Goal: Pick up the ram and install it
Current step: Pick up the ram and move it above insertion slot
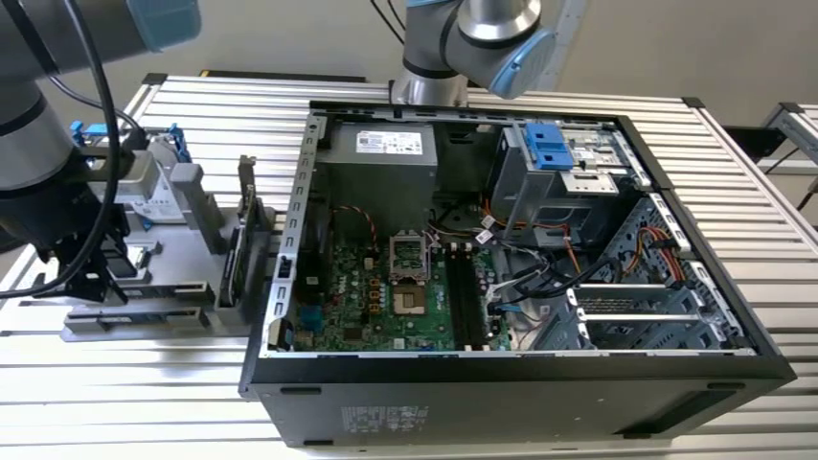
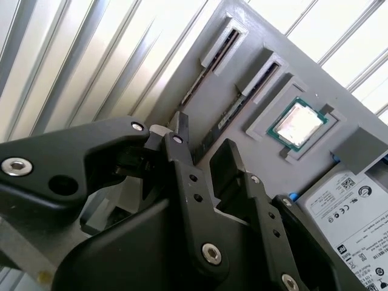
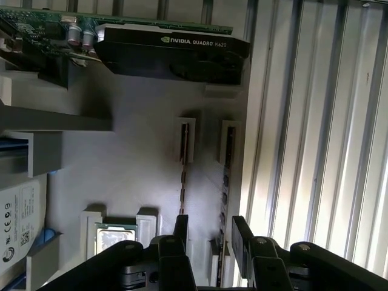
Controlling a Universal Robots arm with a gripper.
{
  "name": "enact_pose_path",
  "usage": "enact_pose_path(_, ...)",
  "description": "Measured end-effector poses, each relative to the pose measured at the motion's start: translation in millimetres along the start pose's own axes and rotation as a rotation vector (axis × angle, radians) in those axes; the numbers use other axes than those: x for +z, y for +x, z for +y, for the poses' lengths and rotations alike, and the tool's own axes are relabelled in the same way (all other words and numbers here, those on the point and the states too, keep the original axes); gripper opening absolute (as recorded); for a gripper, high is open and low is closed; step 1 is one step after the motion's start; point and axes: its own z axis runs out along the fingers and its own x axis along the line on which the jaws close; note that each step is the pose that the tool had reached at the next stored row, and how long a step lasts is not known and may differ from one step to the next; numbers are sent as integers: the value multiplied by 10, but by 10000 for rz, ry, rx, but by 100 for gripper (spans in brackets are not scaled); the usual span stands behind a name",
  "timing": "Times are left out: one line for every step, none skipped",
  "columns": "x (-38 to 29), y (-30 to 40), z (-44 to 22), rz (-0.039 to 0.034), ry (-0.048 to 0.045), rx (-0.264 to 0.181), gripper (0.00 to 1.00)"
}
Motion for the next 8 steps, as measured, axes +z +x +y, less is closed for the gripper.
enact_pose_path(6,-1,0,0,0,0,100)
enact_pose_path(11,-3,0,0,0,-1,100)
enact_pose_path(17,-7,0,1,-1,-2,100)
enact_pose_path(24,-10,0,2,-2,-4,100)
enact_pose_path(29,-12,0,2,-3,-4,100)
enact_pose_path(34,-15,-1,2,-1,-5,100)
enact_pose_path(40,-18,-1,1,0,-6,100)
enact_pose_path(49,-21,-2,0,3,-6,100)
